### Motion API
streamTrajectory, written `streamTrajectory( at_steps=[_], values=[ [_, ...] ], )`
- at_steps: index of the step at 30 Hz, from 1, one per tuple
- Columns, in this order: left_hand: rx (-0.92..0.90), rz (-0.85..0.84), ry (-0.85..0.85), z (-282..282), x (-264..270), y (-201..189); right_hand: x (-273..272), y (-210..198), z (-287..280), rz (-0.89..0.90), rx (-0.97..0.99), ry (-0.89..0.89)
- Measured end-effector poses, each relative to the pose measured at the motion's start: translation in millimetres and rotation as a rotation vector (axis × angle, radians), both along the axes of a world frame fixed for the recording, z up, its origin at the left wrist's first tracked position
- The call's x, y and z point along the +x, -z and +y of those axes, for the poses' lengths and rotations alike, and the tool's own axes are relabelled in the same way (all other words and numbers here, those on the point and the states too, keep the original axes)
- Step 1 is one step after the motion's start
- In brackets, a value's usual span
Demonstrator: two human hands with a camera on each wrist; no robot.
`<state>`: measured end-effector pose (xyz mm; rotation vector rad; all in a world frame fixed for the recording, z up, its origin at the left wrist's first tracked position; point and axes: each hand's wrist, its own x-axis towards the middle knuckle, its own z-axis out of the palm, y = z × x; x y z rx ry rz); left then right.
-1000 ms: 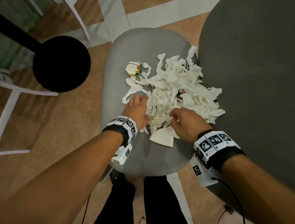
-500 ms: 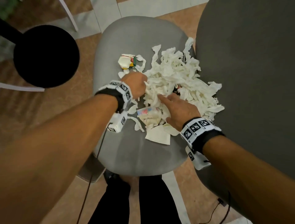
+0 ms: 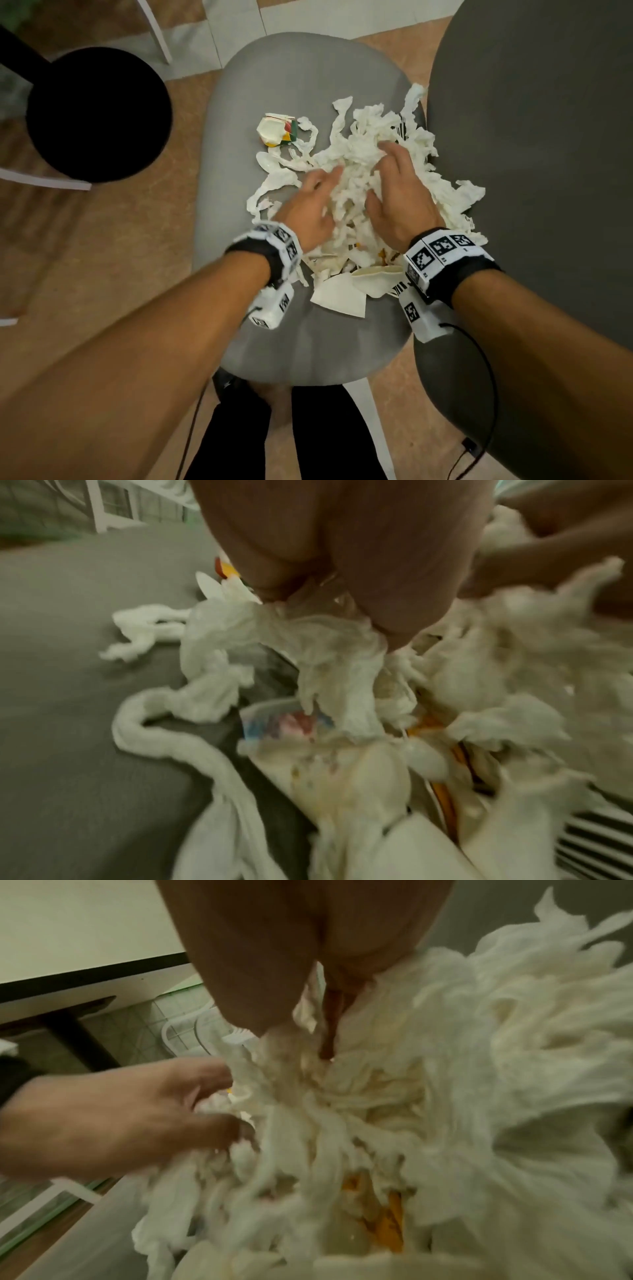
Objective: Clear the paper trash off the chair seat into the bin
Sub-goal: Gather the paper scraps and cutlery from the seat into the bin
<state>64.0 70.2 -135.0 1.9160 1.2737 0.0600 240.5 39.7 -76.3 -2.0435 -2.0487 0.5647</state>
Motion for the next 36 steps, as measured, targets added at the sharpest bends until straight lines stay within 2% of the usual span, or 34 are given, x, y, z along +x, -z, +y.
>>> streamTrajectory(
  at_steps=[2, 4, 6, 8, 10, 12, 14, 16, 18, 20, 22, 24, 29, 31, 33, 36],
  values=[
    [0.011, 0.016, 0.090, -17, 8, 14, 2, 5, 13, -0.071, -0.109, -0.028],
    [0.039, 0.044, 0.101, -21, 7, 17, 3, 7, 23, -0.213, -0.264, -0.082],
    [0.057, 0.015, -0.025, -19, 1, 9, 4, 5, 30, -0.299, -0.241, -0.152],
    [0.092, 0.017, -0.170, -14, -8, -7, 4, 1, 33, -0.316, -0.157, -0.192],
    [0.144, 0.038, -0.290, -9, -19, -19, -1, -4, 32, -0.311, -0.155, -0.233],
    [0.126, 0.051, -0.356, -9, -30, -27, -8, -6, 28, -0.360, -0.251, -0.274],
    [0.117, 0.068, -0.371, -12, -42, -30, -15, -3, 24, -0.524, -0.348, -0.380],
    [0.119, 0.105, -0.370, -18, -51, -32, -20, 3, 18, -0.595, -0.327, -0.461],
    [0.131, 0.132, -0.406, -24, -60, -30, -22, 3, 16, -0.533, -0.201, -0.417],
    [0.111, 0.104, -0.466, -29, -68, -26, -23, 0, 14, -0.392, -0.104, -0.323],
    [0.058, 0.037, -0.494, -34, -73, -24, -23, -7, 14, -0.151, -0.104, -0.207],
    [0.052, 0.022, -0.492, -37, -76, -22, -21, -9, 18, -0.034, -0.131, -0.094],
    [0.061, 0.004, -0.511, -43, -74, -32, -23, -18, 15, 0.039, -0.053, -0.121],
    [0.075, -0.020, -0.535, -45, -72, -40, -32, -23, 13, 0.039, -0.141, -0.127],
    [0.081, -0.034, -0.536, -48, -69, -48, -40, -23, 11, -0.037, -0.263, -0.154],
    [0.083, -0.038, -0.486, -52, -71, -46, -46, -18, 8, -0.089, -0.260, -0.201]
  ],
)
